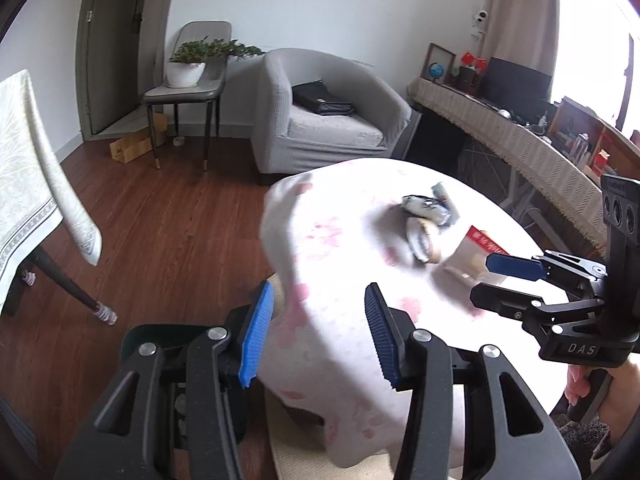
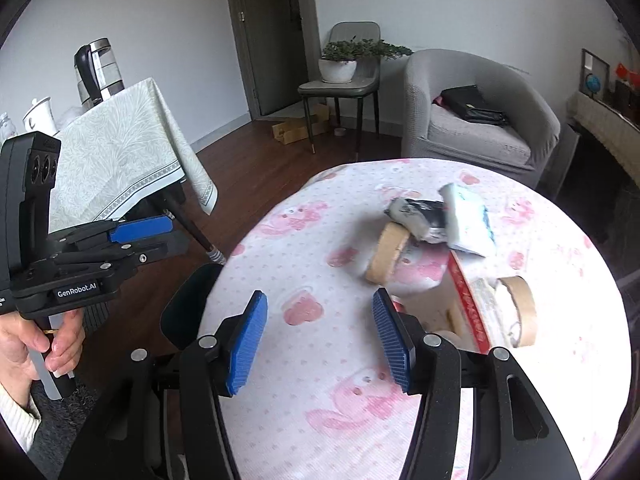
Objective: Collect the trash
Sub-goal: 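Move both grippers back over the table, then grasp the brown tape roll with the left gripper while the right gripper grasps the cardboard strip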
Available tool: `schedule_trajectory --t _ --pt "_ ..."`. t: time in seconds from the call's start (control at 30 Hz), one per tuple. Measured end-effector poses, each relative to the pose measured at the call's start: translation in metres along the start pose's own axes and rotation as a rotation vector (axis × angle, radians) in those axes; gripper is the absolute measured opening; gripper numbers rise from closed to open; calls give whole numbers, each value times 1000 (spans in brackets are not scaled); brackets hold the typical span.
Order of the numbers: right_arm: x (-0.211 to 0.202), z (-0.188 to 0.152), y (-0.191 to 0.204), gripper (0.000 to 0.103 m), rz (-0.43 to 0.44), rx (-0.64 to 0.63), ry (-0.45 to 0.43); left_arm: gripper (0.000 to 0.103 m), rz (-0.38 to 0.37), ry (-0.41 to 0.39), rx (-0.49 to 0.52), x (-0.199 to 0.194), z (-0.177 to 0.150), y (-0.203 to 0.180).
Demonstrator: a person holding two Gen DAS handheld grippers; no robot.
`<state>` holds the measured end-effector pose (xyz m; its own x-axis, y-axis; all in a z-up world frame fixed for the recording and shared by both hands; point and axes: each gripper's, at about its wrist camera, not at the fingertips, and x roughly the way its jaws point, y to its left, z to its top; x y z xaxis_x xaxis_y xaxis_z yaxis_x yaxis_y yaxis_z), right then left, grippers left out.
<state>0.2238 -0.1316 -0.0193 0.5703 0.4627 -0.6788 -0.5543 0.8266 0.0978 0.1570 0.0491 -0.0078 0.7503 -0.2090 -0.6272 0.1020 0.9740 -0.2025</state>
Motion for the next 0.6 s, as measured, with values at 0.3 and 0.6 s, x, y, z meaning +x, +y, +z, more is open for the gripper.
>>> schedule_trajectory --t 0.3,0.6 --pt "-43 -19 -58 56 -85 67 -30 52 -118 -11 61 20 10 -64" --pt "-50 -33 -93 56 -127 87 -10 52 -105 14 67 60 21 -98"
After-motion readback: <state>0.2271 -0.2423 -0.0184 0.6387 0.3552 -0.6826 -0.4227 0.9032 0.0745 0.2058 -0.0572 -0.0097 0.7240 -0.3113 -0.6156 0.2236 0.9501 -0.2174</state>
